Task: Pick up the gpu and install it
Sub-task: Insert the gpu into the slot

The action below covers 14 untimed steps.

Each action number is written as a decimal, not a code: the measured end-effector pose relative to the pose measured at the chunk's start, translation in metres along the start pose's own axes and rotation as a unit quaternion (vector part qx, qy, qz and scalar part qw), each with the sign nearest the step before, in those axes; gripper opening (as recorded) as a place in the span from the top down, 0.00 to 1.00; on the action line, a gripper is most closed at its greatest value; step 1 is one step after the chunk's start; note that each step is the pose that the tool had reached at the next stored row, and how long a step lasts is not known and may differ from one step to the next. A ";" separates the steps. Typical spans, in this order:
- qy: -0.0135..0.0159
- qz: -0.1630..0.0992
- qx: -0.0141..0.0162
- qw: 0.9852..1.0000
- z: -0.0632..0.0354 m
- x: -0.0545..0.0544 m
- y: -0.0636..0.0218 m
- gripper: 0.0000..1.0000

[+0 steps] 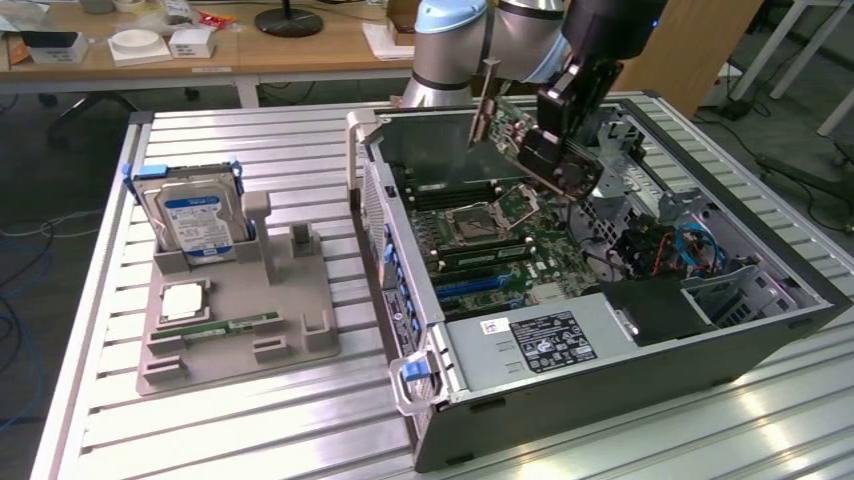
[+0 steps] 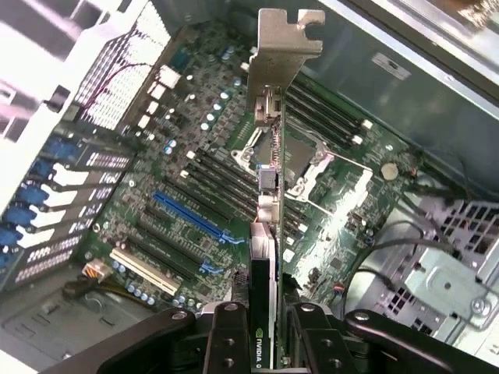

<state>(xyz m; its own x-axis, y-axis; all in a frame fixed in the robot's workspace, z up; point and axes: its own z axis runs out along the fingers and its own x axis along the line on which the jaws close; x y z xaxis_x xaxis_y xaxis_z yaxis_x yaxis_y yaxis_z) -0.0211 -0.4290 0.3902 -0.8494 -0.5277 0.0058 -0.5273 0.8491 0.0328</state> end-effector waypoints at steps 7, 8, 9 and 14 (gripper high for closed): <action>0.002 -0.064 0.000 0.998 0.0045 0.000 -0.0002 0.74; 0.002 -0.073 0.000 0.997 0.0057 0.000 -0.0002 0.74; 0.003 -0.082 0.001 0.997 0.0068 0.000 -0.0003 0.74; 0.002 -0.112 0.002 0.994 0.0077 0.000 -0.0005 0.74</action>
<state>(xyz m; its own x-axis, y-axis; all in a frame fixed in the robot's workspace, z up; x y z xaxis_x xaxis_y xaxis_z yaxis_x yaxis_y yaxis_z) -0.0210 -0.4293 0.3825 -0.7106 -0.7036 0.0029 -0.7032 0.7104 0.0300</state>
